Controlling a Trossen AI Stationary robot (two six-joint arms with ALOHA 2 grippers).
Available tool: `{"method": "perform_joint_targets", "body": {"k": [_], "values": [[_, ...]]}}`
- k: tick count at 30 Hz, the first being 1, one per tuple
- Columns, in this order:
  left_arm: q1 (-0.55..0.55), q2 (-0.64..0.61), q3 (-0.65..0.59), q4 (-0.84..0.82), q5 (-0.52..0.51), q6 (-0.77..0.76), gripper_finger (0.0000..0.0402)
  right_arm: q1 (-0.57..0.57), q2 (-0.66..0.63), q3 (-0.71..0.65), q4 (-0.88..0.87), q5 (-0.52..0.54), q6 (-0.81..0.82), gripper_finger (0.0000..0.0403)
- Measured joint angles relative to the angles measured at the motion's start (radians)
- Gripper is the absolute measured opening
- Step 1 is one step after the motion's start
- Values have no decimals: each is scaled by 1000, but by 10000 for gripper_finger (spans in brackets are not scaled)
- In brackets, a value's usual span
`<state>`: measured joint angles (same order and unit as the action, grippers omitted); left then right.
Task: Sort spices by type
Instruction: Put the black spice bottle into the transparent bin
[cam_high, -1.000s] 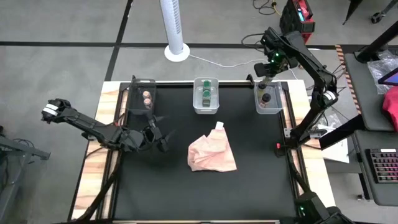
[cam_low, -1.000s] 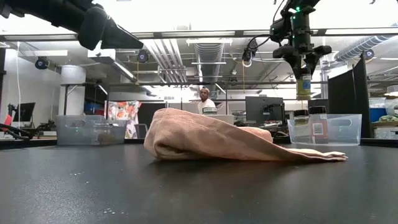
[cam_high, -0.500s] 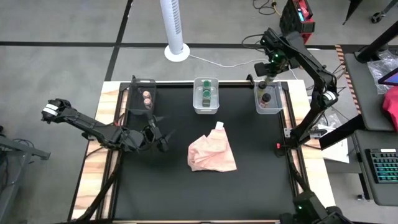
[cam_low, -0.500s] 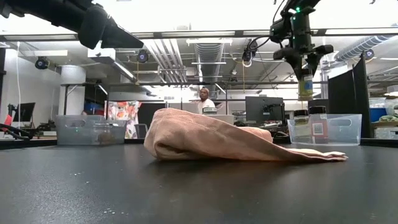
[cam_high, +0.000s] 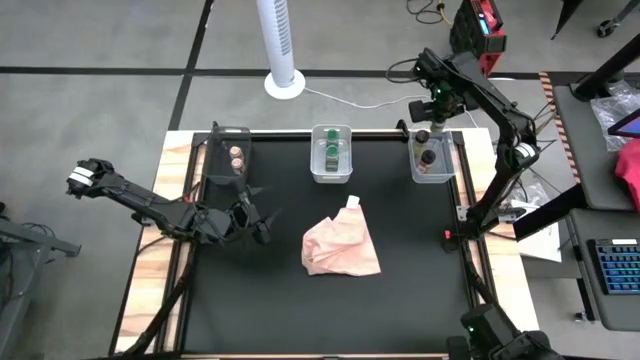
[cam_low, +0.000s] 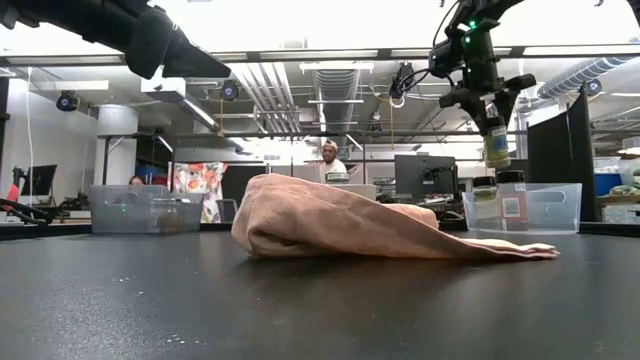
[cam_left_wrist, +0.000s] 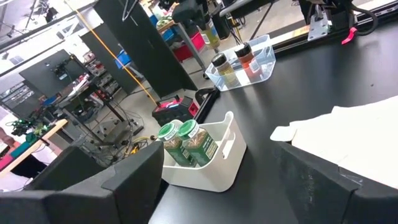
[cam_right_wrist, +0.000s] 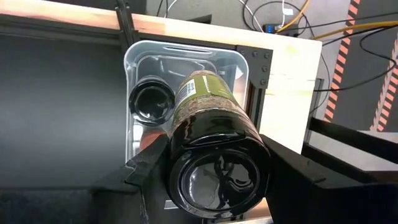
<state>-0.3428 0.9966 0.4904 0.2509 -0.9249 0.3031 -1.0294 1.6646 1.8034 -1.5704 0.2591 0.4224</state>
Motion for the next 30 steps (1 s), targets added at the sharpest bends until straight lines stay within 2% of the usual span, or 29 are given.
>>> {"method": "perform_joint_targets", "body": {"k": [11,19,30], "values": [[0,0,-1,-6,0,-6,284,2,0,-9,0,5,-3,197],[0,0,-1,-6,0,-9,284,17,1,-41,6,61,9,197],[0,0,-1,-6,0,-22,284,20,2,-108,96,82,2,197]]}}
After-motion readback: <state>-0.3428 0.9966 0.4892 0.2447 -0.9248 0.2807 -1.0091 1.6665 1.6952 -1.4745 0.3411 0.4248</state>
